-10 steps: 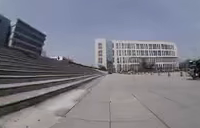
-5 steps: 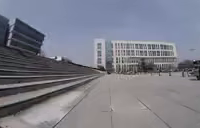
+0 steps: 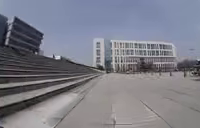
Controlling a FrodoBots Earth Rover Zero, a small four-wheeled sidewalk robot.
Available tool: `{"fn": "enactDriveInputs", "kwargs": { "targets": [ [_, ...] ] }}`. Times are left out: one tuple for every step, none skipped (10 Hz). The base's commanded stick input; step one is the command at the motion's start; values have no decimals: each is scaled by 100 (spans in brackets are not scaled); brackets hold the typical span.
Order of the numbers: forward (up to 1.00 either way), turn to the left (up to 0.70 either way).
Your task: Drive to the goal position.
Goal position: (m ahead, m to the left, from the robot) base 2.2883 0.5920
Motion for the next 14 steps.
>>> {"fn": "enactDriveInputs", "kwargs": {
  "targets": [
    [85,0],
    [85,0],
    [85,0],
    [85,0],
    [85,0],
    [85,0],
    [85,0],
    [85,0],
    [85,0],
    [85,0],
    [85,0],
    [85,0],
    [85,0],
    [85,0]
  ]
}}
